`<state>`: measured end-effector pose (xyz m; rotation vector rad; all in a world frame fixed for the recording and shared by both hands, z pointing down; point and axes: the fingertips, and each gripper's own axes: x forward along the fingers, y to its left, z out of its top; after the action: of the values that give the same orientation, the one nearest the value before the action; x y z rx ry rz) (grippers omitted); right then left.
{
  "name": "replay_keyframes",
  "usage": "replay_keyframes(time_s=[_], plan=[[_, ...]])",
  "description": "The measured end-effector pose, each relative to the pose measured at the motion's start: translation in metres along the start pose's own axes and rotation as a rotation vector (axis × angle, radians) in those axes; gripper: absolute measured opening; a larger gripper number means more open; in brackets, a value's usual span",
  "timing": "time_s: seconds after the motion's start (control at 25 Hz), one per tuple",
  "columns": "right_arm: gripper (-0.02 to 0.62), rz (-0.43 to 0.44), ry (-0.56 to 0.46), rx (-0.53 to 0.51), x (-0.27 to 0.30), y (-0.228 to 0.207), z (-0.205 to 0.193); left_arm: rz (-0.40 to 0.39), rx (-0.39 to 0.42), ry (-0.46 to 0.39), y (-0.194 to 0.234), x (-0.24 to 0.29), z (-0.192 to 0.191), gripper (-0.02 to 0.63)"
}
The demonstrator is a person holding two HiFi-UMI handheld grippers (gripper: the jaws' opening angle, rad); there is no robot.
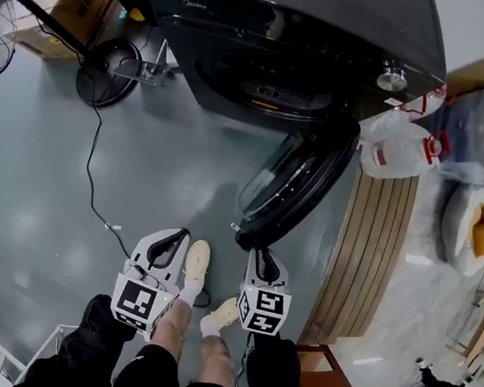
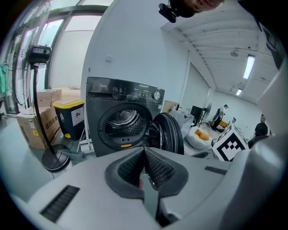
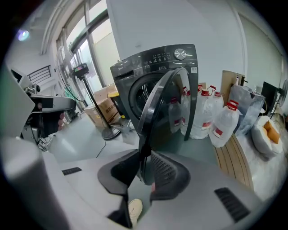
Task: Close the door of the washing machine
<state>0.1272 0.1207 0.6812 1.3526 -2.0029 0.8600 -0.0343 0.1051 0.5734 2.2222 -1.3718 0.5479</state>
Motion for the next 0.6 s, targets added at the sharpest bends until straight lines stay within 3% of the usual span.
replay_keyframes(time_s=[0.6], plan=[[0.095, 0.052, -0.009, 0.024, 0.046, 0.062, 0.038, 0.078, -0.037, -0.013, 0.078, -0.010, 0.012, 0.023]])
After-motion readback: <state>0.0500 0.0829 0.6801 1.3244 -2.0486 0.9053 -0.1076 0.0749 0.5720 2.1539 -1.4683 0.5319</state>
